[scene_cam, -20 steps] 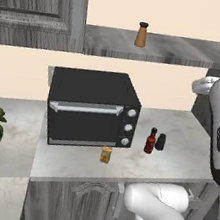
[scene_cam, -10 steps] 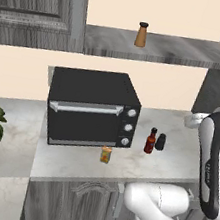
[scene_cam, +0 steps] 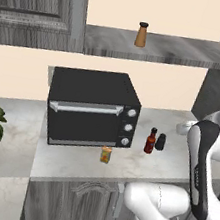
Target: There are various items on the counter. Only move the condiments/shakers into the cabinet.
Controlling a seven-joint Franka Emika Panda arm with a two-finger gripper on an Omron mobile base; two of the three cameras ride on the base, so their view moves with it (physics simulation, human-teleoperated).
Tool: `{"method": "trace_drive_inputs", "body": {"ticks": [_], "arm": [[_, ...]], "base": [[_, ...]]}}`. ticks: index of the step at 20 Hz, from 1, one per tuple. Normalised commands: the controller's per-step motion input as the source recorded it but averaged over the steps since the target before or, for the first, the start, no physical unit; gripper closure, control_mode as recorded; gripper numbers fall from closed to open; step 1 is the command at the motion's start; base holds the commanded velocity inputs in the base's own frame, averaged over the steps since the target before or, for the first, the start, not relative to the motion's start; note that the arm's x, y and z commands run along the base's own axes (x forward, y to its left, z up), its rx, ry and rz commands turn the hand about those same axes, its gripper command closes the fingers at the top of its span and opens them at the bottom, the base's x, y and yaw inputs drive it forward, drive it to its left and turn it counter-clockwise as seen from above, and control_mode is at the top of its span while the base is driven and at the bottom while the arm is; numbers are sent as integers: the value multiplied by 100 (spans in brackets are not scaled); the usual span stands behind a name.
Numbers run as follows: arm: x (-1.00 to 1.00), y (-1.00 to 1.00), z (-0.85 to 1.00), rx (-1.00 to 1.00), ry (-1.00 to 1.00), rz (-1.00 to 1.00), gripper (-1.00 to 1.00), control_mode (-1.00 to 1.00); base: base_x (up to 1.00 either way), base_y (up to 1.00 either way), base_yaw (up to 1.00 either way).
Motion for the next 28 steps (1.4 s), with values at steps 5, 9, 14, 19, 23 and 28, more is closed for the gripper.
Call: {"method": "trace_drive_inputs", "body": {"ticks": [5,9,14,19,23,28], "arm": [[2,19,-27,0,0,2,-100,-100],[15,17,-30,0,3,1,-100,-100],[30,7,-22,0,3,2,-100,-100],[46,0,-15,0,4,1,-100,-100],[54,0,-23,0,6,4,-100,-100],[35,0,-26,0,5,7,-100,-100]], "base": [[0,0,0],[0,0,0],[0,0,0],[0,0,0],[0,0,0],[0,0,0]]}}
